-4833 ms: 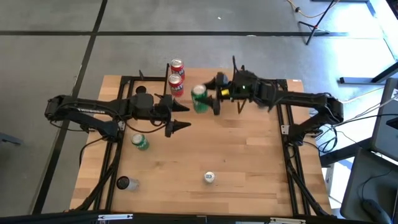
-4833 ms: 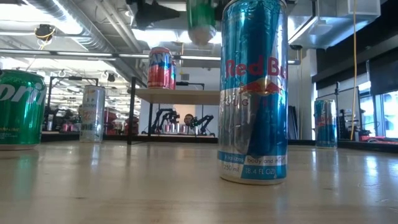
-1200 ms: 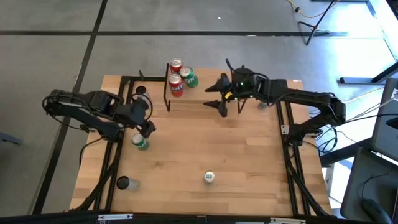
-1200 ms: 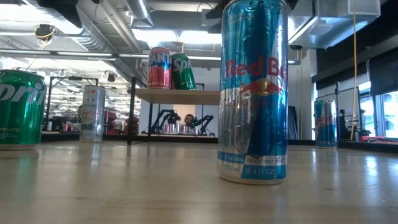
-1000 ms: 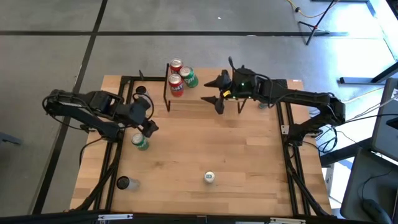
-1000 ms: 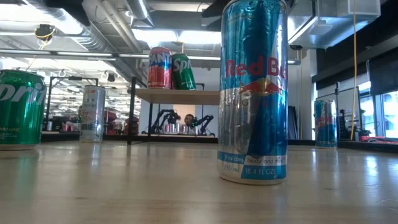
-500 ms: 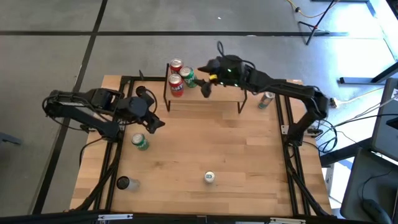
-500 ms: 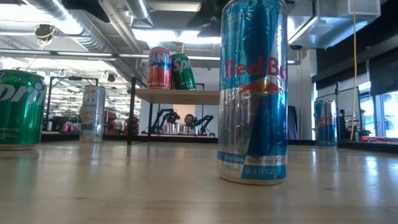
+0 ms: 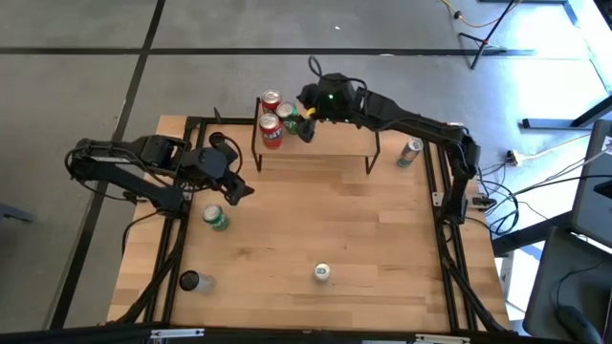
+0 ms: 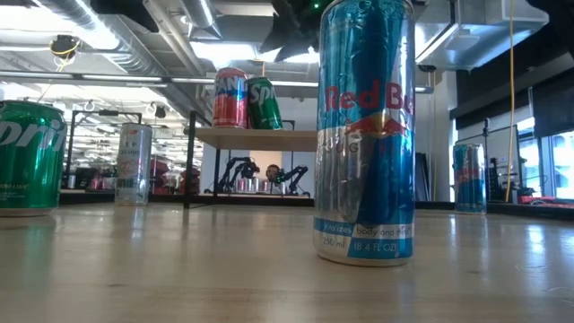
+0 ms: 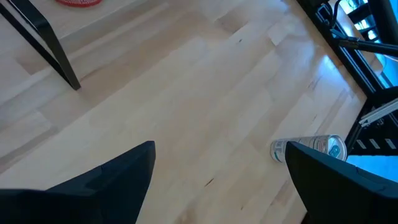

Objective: Place canned beverage on shelf
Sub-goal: Put the green soda can on the shelf aligned with the other green soda can

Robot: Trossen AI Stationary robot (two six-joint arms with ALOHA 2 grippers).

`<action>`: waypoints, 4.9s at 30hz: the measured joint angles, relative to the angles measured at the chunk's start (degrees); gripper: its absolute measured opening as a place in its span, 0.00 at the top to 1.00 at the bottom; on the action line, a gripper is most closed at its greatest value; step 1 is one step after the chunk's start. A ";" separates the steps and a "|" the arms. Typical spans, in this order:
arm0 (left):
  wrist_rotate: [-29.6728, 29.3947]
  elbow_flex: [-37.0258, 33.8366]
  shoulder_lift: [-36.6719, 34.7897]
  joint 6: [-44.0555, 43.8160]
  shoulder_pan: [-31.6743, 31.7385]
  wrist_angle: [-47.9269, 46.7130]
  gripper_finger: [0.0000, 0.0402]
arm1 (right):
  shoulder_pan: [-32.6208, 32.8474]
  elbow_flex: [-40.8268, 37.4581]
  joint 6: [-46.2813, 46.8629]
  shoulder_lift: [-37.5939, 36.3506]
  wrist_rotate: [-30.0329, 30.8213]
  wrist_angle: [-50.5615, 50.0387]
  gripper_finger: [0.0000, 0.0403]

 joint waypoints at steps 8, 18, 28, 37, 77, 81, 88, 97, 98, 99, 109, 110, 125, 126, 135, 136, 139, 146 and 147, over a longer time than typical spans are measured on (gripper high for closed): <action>3.55 -0.10 0.00 -8.00 -3.39 -10.68 0.12 | 0.02 0.08 0.35 -4.61 -7.99 -12.21 0.28; 10.13 -12.72 -0.44 -21.81 -9.41 -18.11 0.12 | 1.17 -5.35 3.04 -5.19 -12.92 -18.16 0.28; 11.82 -22.82 -0.35 -23.57 -9.99 -14.40 0.12 | 5.09 -5.86 2.95 -5.51 -9.61 -18.10 0.28; 9.17 -28.51 -0.35 -22.25 -11.07 -9.84 0.13 | 5.75 -5.86 2.96 -5.57 -9.27 -18.62 0.28; 3.81 40.75 32.28 30.62 10.14 -14.44 0.38 | -1.26 -31.78 -0.22 -28.92 -11.72 -12.49 0.28; 5.16 49.27 39.48 36.51 16.23 -18.37 0.38 | -4.64 -32.37 -2.27 -28.96 -15.80 -13.54 0.28; 8.55 59.97 49.05 43.10 22.92 -22.72 0.38 | -8.18 -32.37 -4.43 -28.58 -20.05 -13.87 0.28; 9.95 58.03 49.97 47.80 28.01 -23.74 0.38 | -8.68 -32.37 -5.96 -28.56 -22.29 -14.48 0.28; 10.00 58.03 49.94 48.11 28.52 -23.26 0.38 | -8.68 -32.37 -5.96 -28.56 -22.29 -14.44 0.28; 10.17 58.03 49.94 48.60 29.04 -23.33 0.38 | -8.68 -32.37 -5.96 -28.56 -22.28 -14.43 0.28; 11.17 57.86 50.95 54.24 32.42 -23.49 0.38 | -8.68 -32.35 -5.85 -28.56 -22.28 -14.41 0.28; 11.17 57.86 51.02 54.80 32.69 -23.58 0.38 | -8.68 -32.35 -5.85 -28.56 -22.28 -14.38 0.28; 12.08 56.78 51.71 59.61 33.99 -24.06 0.34 | -8.68 -32.35 -5.85 -28.56 -22.28 -14.21 0.28; 12.06 56.78 51.71 59.87 33.97 -23.87 0.34 | -8.68 -32.35 -5.85 -28.56 -22.28 -14.22 0.28; 12.04 56.78 51.71 60.15 33.86 -23.47 0.29 | -8.68 -32.35 -5.85 -28.56 -22.28 -14.41 0.28; 12.00 56.78 51.71 60.13 33.81 -23.47 0.28 | -8.68 -32.35 -5.85 -28.56 -22.28 -14.41 0.28; 11.91 56.78 51.71 60.11 33.70 -23.47 0.27 | -8.68 -32.35 -5.85 -28.54 -22.28 -14.43 0.28; 11.92 56.78 51.71 59.97 33.68 -23.47 0.26 | -8.68 -32.35 -5.85 -28.54 -22.28 -14.43 0.28; 11.92 56.78 51.71 59.95 33.68 -23.47 0.26 | -8.68 -32.35 -5.87 -28.54 -22.28 -14.43 0.28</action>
